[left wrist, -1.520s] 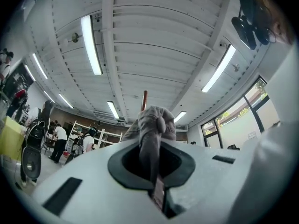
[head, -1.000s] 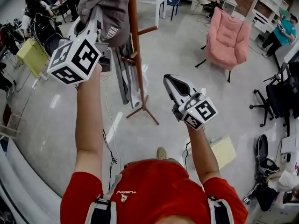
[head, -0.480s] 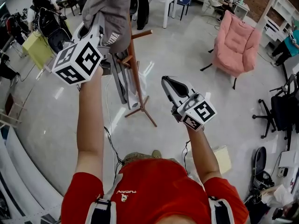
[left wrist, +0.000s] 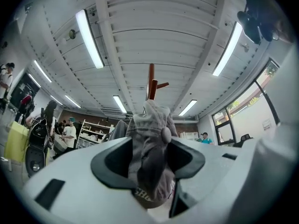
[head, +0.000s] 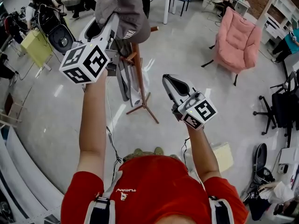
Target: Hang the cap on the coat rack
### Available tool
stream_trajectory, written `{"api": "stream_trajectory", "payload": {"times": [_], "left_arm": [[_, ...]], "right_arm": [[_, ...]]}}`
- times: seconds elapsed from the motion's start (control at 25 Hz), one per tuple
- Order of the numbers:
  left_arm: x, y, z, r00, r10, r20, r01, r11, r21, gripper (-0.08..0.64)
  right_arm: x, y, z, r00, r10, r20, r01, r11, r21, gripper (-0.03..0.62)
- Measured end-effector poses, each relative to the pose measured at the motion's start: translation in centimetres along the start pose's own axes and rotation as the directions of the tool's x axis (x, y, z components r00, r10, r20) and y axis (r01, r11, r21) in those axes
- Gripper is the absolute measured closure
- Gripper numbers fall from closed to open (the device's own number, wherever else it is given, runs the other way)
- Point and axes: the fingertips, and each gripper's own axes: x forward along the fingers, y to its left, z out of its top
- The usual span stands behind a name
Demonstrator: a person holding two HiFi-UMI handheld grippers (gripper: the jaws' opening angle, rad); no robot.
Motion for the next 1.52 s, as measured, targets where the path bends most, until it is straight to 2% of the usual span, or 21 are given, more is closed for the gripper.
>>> {"api": "stream_trajectory", "payload": {"times": [0.12,0.24,0.72,0.8,0.92,1.04,1.28,1.52], "left_arm": [[-0.7,0.0,-0.7,0.999,-0.042,-0.015,0.042,0.999,-0.005,0.308],[-1.9,-0.2,-1.5,0.997,-0.070,-0.029,0.069,0.998,-0.013,0.283],[-9.8,-2.7,-8.3,0.986,-0.142,-0.090,0.131,0.985,-0.116,0.282],[-11.1,-3.4,-9.5,0.983,-0.151,-0.103,0.139,0.983,-0.116,0.320],[-12.5,-3.9,-10.8,0.984,-0.142,-0.111,0.127,0.983,-0.132,0.444],[-13.2,-4.8,-11.5,0.982,-0.158,-0.108,0.142,0.980,-0.137,0.523],[-13.6,-7.3,-11.4,0.974,-0.209,-0.091,0.205,0.977,-0.056,0.552],[-13.4,-8.2,-10.8,0.966,-0.248,-0.068,0.243,0.967,-0.076,0.552]], "right_arm": [[0.4,0.5,-0.2,1.000,-0.008,-0.004,0.008,1.000,-0.005,0.568],[0.5,0.8,-0.1,1.000,-0.016,-0.004,0.016,1.000,-0.012,0.569],[0.8,1.3,0.4,0.999,-0.034,0.024,0.034,0.999,-0.005,0.568],[0.9,1.7,0.7,0.999,-0.032,0.036,0.032,0.999,-0.006,0.568],[1.3,2.5,1.2,0.998,-0.029,0.055,0.030,0.999,-0.022,0.568],[1.7,3.3,1.7,0.997,-0.020,0.070,0.024,0.999,-0.047,0.568],[1.8,4.6,2.6,0.995,-0.012,0.098,0.022,0.994,-0.104,0.568],[1.8,4.3,3.0,0.992,-0.043,0.114,0.059,0.989,-0.135,0.568]]}}
